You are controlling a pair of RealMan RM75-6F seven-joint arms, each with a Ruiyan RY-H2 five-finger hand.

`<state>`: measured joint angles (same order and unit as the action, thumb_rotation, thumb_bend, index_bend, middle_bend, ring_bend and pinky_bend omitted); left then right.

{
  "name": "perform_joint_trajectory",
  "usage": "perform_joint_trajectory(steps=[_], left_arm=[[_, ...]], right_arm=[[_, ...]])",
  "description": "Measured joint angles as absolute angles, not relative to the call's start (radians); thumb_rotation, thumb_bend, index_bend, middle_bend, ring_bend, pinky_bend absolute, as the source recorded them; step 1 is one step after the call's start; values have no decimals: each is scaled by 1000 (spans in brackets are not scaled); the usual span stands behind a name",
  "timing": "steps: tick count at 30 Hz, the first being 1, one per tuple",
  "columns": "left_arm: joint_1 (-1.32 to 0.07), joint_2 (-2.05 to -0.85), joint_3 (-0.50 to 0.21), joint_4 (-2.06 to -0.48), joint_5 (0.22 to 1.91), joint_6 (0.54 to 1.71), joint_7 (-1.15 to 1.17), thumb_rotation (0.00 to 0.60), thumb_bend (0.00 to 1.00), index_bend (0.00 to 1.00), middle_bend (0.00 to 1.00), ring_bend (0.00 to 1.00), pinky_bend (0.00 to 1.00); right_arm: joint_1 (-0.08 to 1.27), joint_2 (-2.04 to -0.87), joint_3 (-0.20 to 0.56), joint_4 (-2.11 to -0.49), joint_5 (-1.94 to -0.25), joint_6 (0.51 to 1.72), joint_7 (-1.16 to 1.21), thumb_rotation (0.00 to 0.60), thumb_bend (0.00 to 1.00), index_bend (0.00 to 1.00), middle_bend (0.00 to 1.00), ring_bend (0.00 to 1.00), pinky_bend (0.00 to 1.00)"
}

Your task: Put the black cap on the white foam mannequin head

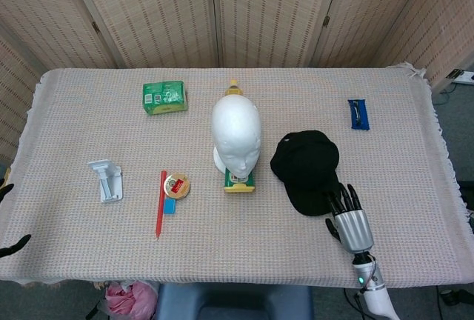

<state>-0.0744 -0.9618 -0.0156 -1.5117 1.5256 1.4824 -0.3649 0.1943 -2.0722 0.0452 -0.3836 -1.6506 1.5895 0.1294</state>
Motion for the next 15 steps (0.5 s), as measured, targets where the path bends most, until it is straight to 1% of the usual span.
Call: perform_joint_trajectory(steps=[10,15], left_arm=[[-68,-957,-19,-1518,1518,1488,-376,600,216,0,0,0,146],[-58,-950,-17,-1526,1528,1510,-386,600,216,0,0,0,146]], right_arm=[[221,-2132,58,-312,-1614,1574,153,600,276,221,267,64,106],[239,-2159,68,-283,-1596,1568,162,600,295,237,282,67,113]])
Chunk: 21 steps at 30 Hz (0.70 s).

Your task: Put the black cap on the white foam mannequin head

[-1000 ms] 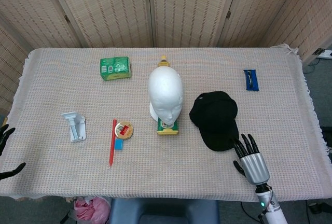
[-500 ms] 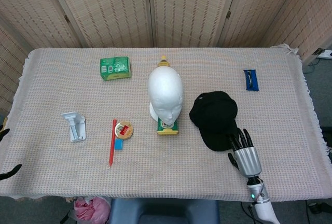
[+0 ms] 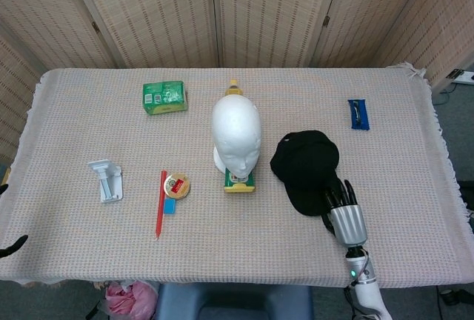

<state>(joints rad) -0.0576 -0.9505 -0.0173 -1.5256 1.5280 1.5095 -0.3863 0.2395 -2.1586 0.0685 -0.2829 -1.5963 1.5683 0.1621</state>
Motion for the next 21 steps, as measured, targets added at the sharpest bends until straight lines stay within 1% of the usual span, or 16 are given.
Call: perform_joint_trajectory(steps=[5,9,10,13,16,18,21], left_arm=[[-50,-944,-13,-1529,1544,1525,-395,600,216,0,0,0,146],[-45,-940,-12,-1528,1550,1537,-404,600,217,0,0,0,146],[-43,-938,-11,-1528,1552,1539,-406,600,217,0,0,0,146],[-41,-936,-9,-1527,1557,1543,-409,600,216,0,0,0,146],[-38,-934,-9,-1527,1558,1548,-412,600,217,0,0,0,146],[-37,-933,-9,-1528,1559,1552,-413,600,216,0,0,0,146],[-34,-933,-9,-1528,1561,1556,-414,600,216,0,0,0,146]], right_arm=[[259,-2184,79,-254,-1579,1560,169,600,308,264,304,82,126],[273,-2201,85,-231,-1570,1559,170,600,333,345,363,144,187],[277,-2206,86,-224,-1568,1562,171,600,340,376,387,173,213],[286,-2217,90,-203,-1562,1579,172,600,382,486,467,288,336],[298,-2223,96,-186,-1554,1594,179,600,449,604,554,392,472],[309,-2224,103,-177,-1547,1602,183,600,485,678,611,452,542],[332,-2223,117,-166,-1534,1620,183,600,535,760,673,521,631]])
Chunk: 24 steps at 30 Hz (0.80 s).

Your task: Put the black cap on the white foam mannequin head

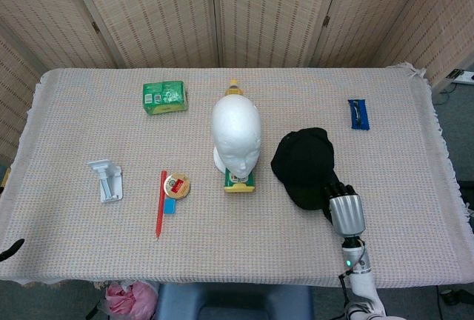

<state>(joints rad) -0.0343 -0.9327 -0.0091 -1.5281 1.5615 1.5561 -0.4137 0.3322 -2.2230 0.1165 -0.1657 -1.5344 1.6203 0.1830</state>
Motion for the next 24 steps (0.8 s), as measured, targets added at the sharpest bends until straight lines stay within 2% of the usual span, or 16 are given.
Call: perform_joint_trajectory(steps=[4,12,24], left_arm=[[-32,-933,-9,-1529,1562,1559,-406,600,216,0,0,0,146],[-25,-935,-9,-1540,1562,1569,-376,600,216,0,0,0,146],[-25,-934,-6,-1549,1564,1563,-364,600,216,0,0,0,146]], right_arm=[[371,-2210,140,-154,-1516,1669,174,600,590,835,729,593,711],[469,-2127,161,-139,-1505,1808,86,600,635,918,789,660,798],[600,-1991,144,-177,-1535,1926,-140,600,701,965,818,713,894]])
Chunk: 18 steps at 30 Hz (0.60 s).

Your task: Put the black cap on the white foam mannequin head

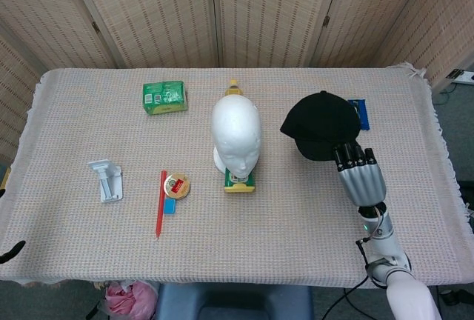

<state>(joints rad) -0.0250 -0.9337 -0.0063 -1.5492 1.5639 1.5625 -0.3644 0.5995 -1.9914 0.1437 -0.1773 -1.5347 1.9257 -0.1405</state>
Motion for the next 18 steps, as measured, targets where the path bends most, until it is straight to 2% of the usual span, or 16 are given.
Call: perform_joint_trajectory(steps=[10,18], left_arm=[[-33,-935,-5,-1557,1571,1552,-355,600,217,0,0,0,146],[-41,-933,-9,-1554,1562,1536,-376,600,216,0,0,0,146]], right_arm=[[726,-1918,191,-351,-1523,1981,-298,600,703,974,813,716,901],[848,-1893,235,-491,-1532,1952,-420,600,703,973,806,716,901]])
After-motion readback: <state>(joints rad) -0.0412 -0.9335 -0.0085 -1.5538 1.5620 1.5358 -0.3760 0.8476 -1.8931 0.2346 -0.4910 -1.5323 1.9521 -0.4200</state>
